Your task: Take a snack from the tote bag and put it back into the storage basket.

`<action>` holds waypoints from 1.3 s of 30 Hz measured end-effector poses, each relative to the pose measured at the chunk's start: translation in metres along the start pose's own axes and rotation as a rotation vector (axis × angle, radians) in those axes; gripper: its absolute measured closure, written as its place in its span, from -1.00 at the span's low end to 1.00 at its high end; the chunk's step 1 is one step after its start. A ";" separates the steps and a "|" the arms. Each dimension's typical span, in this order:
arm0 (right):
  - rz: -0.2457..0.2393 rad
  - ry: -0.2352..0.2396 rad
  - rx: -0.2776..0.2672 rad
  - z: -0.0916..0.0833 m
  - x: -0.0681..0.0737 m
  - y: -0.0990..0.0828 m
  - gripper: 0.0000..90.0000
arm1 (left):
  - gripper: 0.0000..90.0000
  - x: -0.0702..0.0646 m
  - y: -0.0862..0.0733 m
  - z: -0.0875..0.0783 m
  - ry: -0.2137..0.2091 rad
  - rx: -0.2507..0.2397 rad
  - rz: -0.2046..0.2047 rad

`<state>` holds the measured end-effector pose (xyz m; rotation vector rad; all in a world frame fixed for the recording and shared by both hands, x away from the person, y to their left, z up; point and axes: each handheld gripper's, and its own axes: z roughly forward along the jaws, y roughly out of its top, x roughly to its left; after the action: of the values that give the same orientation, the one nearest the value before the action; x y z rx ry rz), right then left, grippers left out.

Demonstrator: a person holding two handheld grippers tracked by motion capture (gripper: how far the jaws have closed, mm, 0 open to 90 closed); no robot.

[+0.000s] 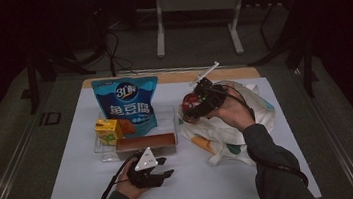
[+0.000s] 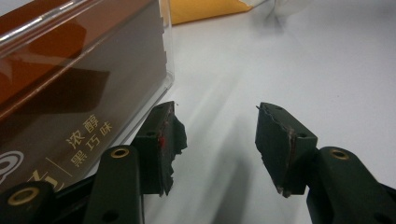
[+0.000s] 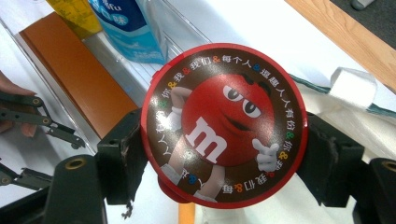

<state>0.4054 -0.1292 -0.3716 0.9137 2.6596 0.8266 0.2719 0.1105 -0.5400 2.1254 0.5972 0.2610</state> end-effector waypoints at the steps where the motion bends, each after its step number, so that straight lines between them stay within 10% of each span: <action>1: 0.000 0.003 -0.001 0.000 0.001 0.001 -0.43 | 0.07 0.000 0.000 0.000 0.000 0.000 0.001; 39: -0.061 0.052 0.002 0.016 0.029 0.025 -0.42 | 0.07 0.000 0.000 0.000 -0.002 -0.001 -0.001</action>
<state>0.4013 -0.0880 -0.3712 0.8184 2.7184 0.8453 0.2720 0.1106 -0.5401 2.1245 0.5962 0.2582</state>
